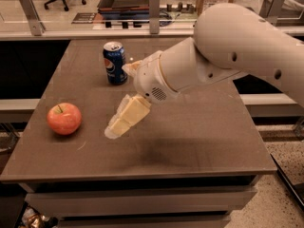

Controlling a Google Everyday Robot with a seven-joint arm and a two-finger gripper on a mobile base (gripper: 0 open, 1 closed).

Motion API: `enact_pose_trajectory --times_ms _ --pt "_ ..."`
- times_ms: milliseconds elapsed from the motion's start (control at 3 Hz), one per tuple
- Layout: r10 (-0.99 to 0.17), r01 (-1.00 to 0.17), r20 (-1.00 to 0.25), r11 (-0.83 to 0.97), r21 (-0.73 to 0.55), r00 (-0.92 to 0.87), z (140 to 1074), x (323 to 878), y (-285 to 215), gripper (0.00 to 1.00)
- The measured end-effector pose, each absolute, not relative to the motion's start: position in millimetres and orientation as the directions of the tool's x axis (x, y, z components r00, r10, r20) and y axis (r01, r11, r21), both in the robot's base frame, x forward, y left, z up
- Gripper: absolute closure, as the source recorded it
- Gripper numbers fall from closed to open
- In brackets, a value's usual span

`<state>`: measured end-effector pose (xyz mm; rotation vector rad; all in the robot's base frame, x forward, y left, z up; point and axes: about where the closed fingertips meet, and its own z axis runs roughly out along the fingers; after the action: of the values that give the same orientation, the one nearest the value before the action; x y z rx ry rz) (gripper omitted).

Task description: Pick apple

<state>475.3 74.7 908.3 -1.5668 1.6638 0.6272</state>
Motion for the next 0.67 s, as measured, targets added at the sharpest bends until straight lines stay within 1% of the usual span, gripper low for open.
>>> enact_pose_trajectory --times_ms 333,667 --pt "-0.627 -0.984 -0.779 0.126 -0.128 0.021 897 483 85 0.0" --pt "-0.608 -0.988 -0.794 0.112 -0.111 0.02 884 493 102 0.0"
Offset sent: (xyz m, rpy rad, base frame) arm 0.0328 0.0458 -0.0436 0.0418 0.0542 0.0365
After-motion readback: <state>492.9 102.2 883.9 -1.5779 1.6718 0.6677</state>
